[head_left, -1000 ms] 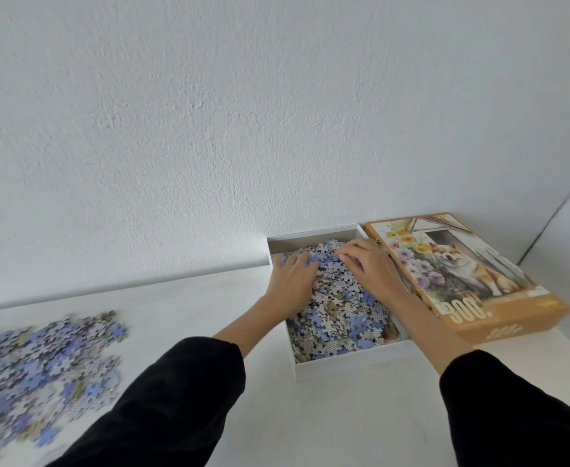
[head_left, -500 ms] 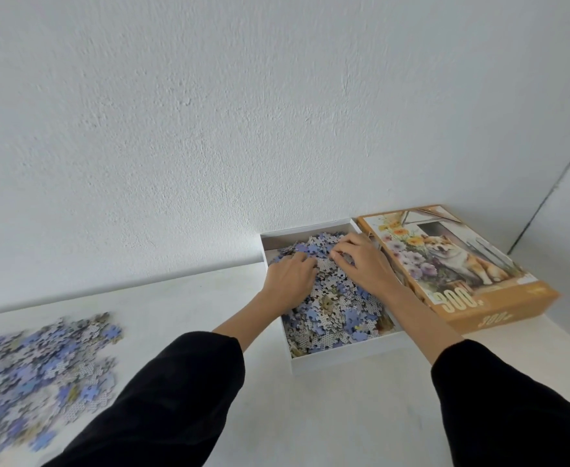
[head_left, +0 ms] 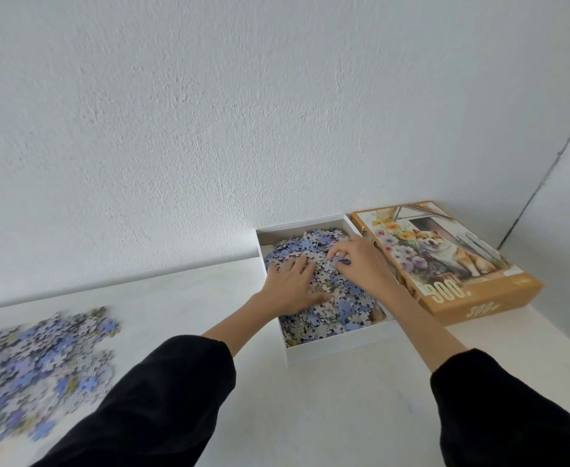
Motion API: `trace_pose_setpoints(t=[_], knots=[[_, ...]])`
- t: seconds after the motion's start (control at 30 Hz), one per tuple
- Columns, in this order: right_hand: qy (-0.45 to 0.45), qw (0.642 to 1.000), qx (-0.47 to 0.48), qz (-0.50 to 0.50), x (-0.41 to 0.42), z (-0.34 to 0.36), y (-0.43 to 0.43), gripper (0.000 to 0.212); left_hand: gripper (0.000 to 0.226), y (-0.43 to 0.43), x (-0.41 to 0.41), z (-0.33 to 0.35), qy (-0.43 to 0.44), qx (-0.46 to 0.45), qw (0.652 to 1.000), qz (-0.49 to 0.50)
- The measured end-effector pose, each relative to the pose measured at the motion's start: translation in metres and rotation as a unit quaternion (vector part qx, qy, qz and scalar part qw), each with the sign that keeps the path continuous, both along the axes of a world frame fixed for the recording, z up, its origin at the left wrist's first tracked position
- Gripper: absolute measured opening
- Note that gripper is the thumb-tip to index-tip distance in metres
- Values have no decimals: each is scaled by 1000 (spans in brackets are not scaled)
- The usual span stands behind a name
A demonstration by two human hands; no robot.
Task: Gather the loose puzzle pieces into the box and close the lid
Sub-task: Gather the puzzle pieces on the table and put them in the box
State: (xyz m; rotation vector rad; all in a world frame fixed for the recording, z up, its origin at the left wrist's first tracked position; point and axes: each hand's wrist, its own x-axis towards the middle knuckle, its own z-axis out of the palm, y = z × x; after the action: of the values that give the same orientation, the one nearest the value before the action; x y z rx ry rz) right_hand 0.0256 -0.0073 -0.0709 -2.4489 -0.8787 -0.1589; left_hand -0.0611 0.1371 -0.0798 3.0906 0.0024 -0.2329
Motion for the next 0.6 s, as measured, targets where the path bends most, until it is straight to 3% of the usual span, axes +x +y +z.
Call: trace_pose_setpoints(t=[0.13, 0.3, 0.43, 0.6], knots=[[1, 999, -17, -31, -10, -12, -6, 18, 52, 1, 2, 0, -66, -7, 998, 20], [4, 998, 48, -33, -18, -3, -4, 19, 37, 0, -4, 5, -162, -127, 979, 3], [-1, 997, 71, -11, -33, 5, 5, 20, 34, 10, -17, 19, -222, -175, 959, 8], [-14, 995, 96, 8, -65, 16, 30, 19, 41, 37, -49, 34, -235, -170, 957, 27]])
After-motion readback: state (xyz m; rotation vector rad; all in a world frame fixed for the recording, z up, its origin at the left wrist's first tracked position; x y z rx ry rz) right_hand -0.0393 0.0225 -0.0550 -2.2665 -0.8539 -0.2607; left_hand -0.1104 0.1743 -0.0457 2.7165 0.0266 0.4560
